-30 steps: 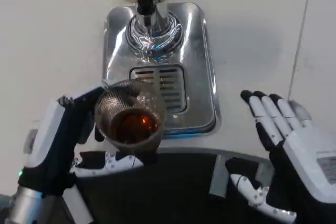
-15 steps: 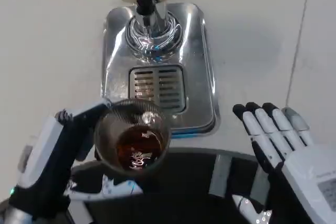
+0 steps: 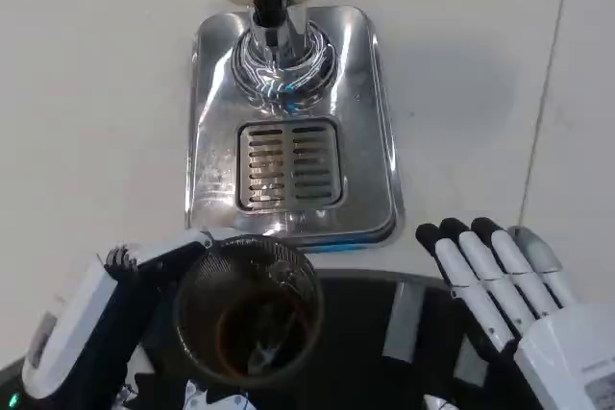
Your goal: Grasp the cup under the faucet to collect the drink, then remove the cup.
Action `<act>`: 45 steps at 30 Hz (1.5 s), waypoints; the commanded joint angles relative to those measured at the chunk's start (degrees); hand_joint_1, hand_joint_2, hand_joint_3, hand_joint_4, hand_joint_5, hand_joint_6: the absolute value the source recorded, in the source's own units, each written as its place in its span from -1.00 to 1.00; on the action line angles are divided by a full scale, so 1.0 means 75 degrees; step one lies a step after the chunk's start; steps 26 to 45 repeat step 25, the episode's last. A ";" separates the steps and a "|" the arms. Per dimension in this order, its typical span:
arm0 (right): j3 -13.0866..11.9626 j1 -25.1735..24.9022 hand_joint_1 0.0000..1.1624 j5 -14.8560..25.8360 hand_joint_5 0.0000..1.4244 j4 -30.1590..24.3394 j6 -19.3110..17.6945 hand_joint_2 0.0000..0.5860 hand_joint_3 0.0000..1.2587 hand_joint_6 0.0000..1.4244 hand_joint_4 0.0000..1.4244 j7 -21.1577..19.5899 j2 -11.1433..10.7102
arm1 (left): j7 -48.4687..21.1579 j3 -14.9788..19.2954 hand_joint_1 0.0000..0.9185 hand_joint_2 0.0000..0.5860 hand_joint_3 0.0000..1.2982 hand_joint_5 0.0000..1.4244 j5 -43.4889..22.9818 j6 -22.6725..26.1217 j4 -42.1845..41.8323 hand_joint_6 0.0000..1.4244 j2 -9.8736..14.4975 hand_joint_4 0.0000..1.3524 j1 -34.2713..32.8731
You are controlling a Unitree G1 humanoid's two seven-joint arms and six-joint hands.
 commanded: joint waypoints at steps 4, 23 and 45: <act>-0.0168 0.0446 -0.68 0.0177 -1.00 -0.0085 -0.0344 0.97 -1.00 -1.00 -1.00 -0.0269 0.0017 | -0.0081 0.0131 0.72 -1.00 0.61 0.70 -0.0189 -0.0274 -0.0166 1.00 -0.0135 0.64 0.0205; -0.0135 0.0359 -0.71 0.0186 -1.00 -0.0149 -0.0427 1.00 -1.00 -1.00 -1.00 0.0046 0.0122 | -0.0082 0.0267 0.72 -1.00 0.63 0.70 -0.0292 -0.0391 0.0088 1.00 -0.0214 0.64 0.0140; -0.0159 0.0285 -0.72 0.0218 -1.00 -0.0102 -0.0409 1.00 -1.00 -1.00 -1.00 0.0082 0.0117 | -0.0082 0.0281 0.72 -1.00 0.64 0.70 -0.0280 -0.0438 0.0142 1.00 -0.0206 0.64 0.0144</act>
